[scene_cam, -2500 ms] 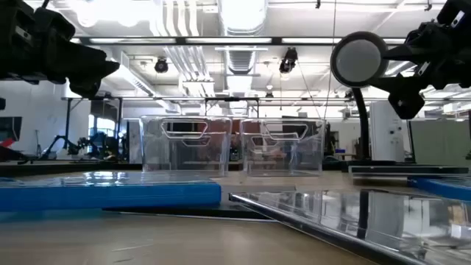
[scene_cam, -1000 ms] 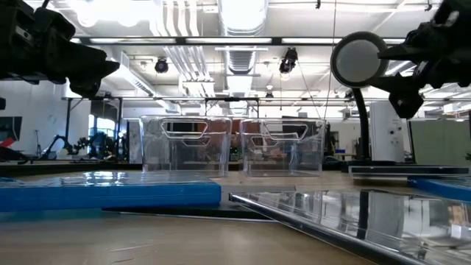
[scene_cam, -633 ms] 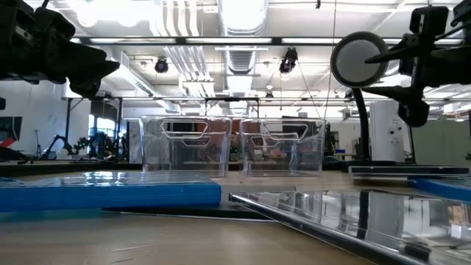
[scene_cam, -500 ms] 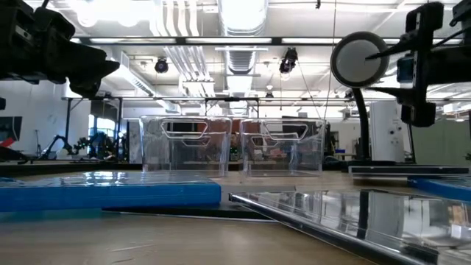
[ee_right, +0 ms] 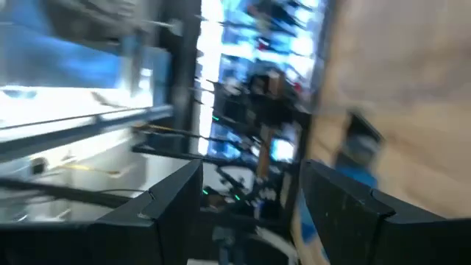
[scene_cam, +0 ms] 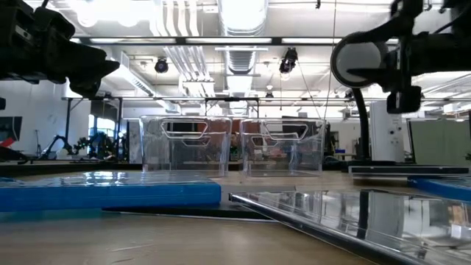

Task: Pick & place jewel cases by type
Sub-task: Put the middle blue CD case into the right transparent bin

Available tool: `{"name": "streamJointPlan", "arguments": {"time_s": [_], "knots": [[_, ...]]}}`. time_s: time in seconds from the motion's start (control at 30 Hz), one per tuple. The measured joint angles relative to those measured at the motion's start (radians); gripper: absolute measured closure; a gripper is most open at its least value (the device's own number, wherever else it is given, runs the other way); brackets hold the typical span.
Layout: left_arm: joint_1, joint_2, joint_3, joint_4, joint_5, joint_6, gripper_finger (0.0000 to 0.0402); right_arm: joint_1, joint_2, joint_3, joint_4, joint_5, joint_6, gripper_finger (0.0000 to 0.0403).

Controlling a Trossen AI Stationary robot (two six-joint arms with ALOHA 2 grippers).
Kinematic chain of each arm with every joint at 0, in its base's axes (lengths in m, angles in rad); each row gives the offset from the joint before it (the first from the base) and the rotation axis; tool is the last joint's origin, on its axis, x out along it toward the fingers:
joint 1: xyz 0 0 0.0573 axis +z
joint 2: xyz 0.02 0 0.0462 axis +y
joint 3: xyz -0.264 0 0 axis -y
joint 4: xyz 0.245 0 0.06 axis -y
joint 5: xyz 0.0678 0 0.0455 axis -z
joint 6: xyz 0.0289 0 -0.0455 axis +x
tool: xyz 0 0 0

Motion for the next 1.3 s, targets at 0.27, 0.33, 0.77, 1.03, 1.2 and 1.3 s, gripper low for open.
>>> {"name": "streamJointPlan", "arguments": {"time_s": [0.27, 0.33, 0.77, 1.03, 1.2, 1.3], "knots": [[-0.001, 0.002, 0.016, 0.082, 0.002, -0.668, 0.0259, 0.076, 0.387, 0.255, -0.18, -0.129, 0.084, 0.0179], [-0.001, -0.001, 0.017, 0.102, -0.018, -0.746, 0.0259, 0.075, 0.468, 0.319, -0.221, -0.177, 0.074, 0.0179], [-0.004, 0.04, 0.019, 0.071, -0.19, -1.123, 0.0259, 0.021, 0.923, 0.629, -0.317, -0.429, -0.047, 0.0179], [-0.127, 0.234, 0.145, -0.259, -0.117, -1.165, 0.0268, -0.063, 1.096, 0.755, -0.317, -0.469, -0.125, 0.0179], [-0.277, 0.404, 0.244, -0.264, -0.118, -1.073, 0.0273, -0.087, 1.182, 0.85, -0.324, -0.529, -0.201, 0.0179], [-0.377, 0.51, 0.273, -0.272, -0.166, -1.057, 0.0273, -0.086, 1.224, 0.903, -0.366, -0.546, -0.238, 0.0179]]}}
